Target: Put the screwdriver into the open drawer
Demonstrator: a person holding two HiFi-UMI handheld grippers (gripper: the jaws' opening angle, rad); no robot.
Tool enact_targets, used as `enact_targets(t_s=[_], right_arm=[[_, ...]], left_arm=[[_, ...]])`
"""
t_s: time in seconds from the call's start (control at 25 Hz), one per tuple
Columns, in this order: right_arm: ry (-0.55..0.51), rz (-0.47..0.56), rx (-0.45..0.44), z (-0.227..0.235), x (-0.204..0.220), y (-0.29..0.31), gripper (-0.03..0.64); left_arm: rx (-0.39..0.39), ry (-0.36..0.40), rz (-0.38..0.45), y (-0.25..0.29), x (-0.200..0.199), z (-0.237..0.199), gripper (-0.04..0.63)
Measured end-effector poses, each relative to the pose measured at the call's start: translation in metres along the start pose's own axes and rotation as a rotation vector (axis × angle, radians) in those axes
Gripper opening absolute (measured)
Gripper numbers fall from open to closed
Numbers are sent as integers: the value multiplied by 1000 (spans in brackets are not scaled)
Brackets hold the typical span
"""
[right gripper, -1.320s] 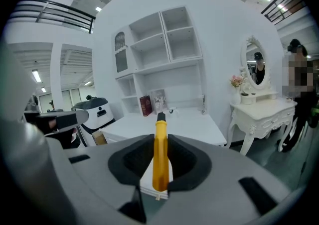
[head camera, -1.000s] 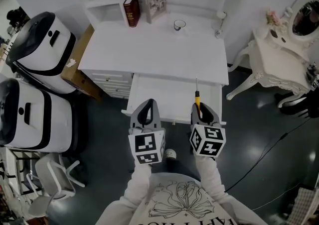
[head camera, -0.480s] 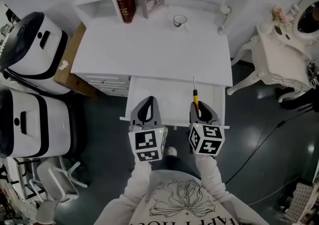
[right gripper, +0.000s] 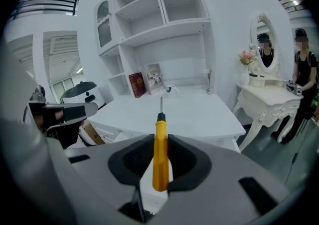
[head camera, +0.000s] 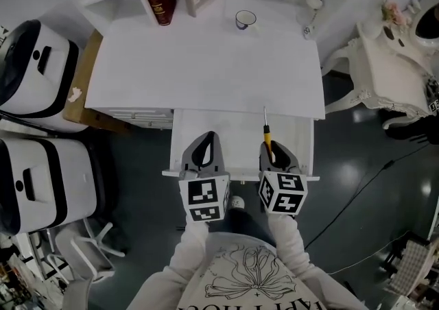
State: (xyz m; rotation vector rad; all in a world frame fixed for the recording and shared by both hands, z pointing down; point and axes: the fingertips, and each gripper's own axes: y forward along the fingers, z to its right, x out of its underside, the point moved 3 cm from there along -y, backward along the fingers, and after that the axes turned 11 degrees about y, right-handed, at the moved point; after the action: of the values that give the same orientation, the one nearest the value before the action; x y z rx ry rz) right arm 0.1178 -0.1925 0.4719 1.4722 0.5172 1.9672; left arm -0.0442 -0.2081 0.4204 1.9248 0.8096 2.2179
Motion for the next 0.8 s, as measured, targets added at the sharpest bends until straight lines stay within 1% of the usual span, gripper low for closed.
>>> enact_targets(t_s=[0.44,0.8], right_arm=[[35,-121,37,10,34,47,80],[45,-229,69,20,74,78,80]], left_arm=[[80,-6,-103,44,36,5,6],[108,-23,-173,69,70,-2,6]])
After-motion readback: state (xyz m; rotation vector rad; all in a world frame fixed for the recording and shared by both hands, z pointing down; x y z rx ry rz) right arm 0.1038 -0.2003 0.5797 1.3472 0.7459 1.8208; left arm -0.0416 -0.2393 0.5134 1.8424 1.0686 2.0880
